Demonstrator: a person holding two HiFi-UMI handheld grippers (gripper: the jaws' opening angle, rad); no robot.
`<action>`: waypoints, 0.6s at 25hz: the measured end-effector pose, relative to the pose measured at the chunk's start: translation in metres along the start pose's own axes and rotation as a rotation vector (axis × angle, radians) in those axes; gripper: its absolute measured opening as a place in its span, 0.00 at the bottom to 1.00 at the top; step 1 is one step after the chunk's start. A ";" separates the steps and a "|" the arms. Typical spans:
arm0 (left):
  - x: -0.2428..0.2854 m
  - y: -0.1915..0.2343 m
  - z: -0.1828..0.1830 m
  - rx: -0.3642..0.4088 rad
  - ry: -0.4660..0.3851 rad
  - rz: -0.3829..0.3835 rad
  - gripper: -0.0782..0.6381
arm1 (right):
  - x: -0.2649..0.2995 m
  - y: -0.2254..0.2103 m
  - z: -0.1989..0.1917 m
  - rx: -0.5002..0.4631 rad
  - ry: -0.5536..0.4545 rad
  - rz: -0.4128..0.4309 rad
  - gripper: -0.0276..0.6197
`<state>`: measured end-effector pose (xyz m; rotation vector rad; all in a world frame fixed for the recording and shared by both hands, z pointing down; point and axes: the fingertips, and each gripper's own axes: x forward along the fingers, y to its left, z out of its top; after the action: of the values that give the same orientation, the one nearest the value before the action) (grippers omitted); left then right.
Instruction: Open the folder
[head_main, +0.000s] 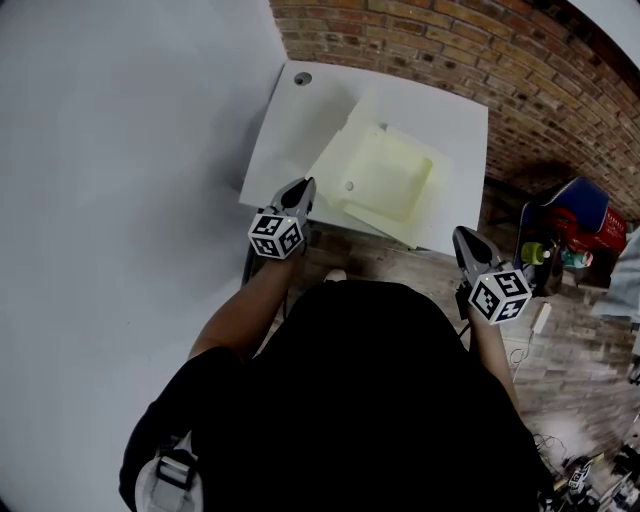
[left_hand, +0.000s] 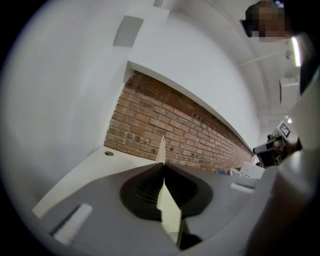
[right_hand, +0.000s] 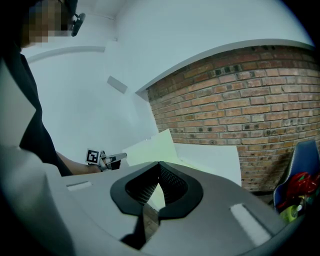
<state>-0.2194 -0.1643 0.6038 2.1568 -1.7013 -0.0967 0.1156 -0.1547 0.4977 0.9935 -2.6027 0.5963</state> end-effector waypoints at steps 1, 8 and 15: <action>-0.001 0.006 0.000 -0.019 -0.001 0.008 0.12 | 0.002 0.001 0.000 0.006 -0.002 0.000 0.05; -0.005 0.044 -0.002 -0.095 -0.001 0.047 0.12 | 0.010 0.008 0.002 0.021 -0.007 -0.017 0.05; -0.008 0.079 -0.009 -0.156 0.000 0.082 0.12 | 0.014 0.015 0.000 0.044 -0.007 -0.035 0.05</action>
<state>-0.2918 -0.1691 0.6378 1.9727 -1.7192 -0.1993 0.0958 -0.1525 0.4993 1.0543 -2.5829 0.6447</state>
